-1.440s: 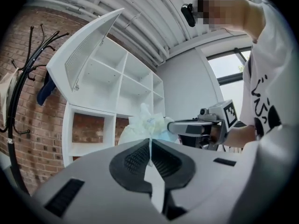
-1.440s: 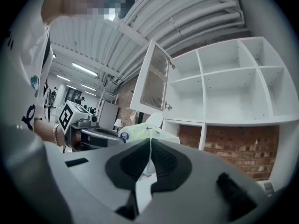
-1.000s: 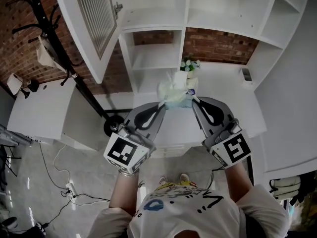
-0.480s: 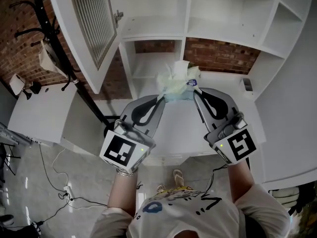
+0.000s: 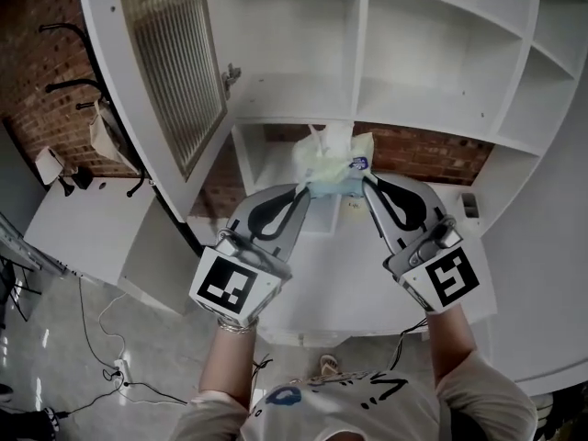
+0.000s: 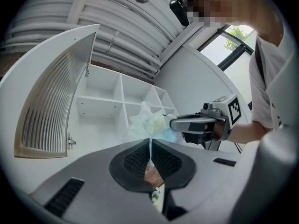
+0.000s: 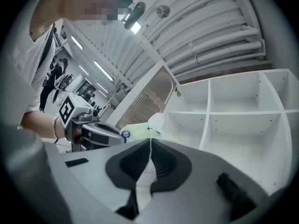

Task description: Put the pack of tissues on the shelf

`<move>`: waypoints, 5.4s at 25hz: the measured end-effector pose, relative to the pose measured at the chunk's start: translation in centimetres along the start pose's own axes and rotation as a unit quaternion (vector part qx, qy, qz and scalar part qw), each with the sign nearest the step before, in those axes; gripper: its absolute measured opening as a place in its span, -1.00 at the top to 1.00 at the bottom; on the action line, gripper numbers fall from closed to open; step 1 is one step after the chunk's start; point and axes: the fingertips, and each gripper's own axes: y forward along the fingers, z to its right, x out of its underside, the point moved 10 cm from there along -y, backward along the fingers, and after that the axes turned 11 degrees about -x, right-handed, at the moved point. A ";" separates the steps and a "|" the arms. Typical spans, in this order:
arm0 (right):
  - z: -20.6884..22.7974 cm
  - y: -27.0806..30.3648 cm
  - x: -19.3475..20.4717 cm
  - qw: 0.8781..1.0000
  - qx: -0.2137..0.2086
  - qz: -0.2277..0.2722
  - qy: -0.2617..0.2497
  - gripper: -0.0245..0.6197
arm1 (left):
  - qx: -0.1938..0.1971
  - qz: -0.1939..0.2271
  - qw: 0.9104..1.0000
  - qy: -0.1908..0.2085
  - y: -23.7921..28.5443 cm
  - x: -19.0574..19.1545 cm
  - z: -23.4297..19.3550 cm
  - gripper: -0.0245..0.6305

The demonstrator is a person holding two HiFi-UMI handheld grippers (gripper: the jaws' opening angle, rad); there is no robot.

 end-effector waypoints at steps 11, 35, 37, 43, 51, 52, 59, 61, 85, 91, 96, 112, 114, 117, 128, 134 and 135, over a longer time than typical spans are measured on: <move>5.6 2.4 -0.6 0.998 -0.023 0.028 -0.049 0.84 | -0.047 0.029 0.998 0.038 4.7 -2.1 -1.8 0.87; 14.5 5.8 -7.1 0.986 -0.045 0.083 -0.140 0.84 | -0.123 0.103 0.983 0.090 9.4 -10.4 -4.9 0.87; 14.6 5.9 -7.0 0.984 -0.048 0.086 -0.147 0.84 | -0.127 0.103 0.982 0.092 9.5 -10.5 -5.0 0.87; 17.0 7.1 -11.3 0.979 -0.070 0.079 -0.176 0.84 | -0.154 0.105 0.976 0.112 10.6 -15.6 -6.5 0.87; 20.5 9.6 -13.6 0.980 -0.053 0.079 -0.176 0.84 | -0.159 0.096 0.972 0.145 13.4 -19.1 -9.4 0.87; 20.9 9.9 -13.8 0.981 -0.051 0.078 -0.171 0.84 | -0.158 0.094 0.971 0.149 13.8 -19.3 -9.8 0.87; 23.8 13.1 -14.0 0.986 -0.023 0.060 -0.154 0.84 | -0.141 0.095 0.976 0.135 16.2 -19.0 -12.4 0.87; 24.9 13.8 -14.2 0.988 -0.018 0.058 -0.139 0.84 | -0.132 0.098 0.979 0.123 17.2 -19.3 -13.3 0.87; 29.4 21.0 -16.0 0.996 0.030 -0.063 -0.064 0.84 | -0.178 0.006 0.970 0.162 25.8 -22.1 -20.6 0.87; 30.5 22.0 -15.3 0.993 0.049 -0.098 -0.046 0.83 | -0.171 -0.032 0.972 0.160 27.1 -21.9 -21.2 0.87; 30.9 23.1 -15.5 0.989 0.062 -0.131 -0.040 0.83 | -0.158 -0.047 0.978 0.126 27.7 -21.4 -22.0 0.86; 30.7 22.7 -14.9 0.989 0.092 -0.111 -0.018 0.50 | -0.189 0.002 0.976 0.109 26.4 -20.0 -21.7 0.39; 30.5 22.2 -15.1 0.991 0.094 -0.097 -0.015 0.50 | -0.191 0.017 0.975 0.113 25.9 -20.5 -21.4 0.40; 30.3 21.7 -15.4 0.991 0.100 -0.092 -0.021 0.50 | -0.192 0.029 0.974 0.117 25.3 -20.9 -20.9 0.40; 29.7 19.7 -15.1 0.994 0.095 -0.059 -0.008 0.50 | -0.188 0.045 0.977 0.093 24.2 -19.8 -20.2 0.40; 28.5 19.0 -13.5 0.995 0.082 -0.056 -0.024 0.50 | -0.172 0.042 0.979 0.097 23.9 -18.0 -19.4 0.44; 28.3 18.9 -13.1 0.995 0.075 -0.057 -0.024 0.50 | -0.169 0.040 0.980 0.098 24.0 -17.7 -19.3 0.44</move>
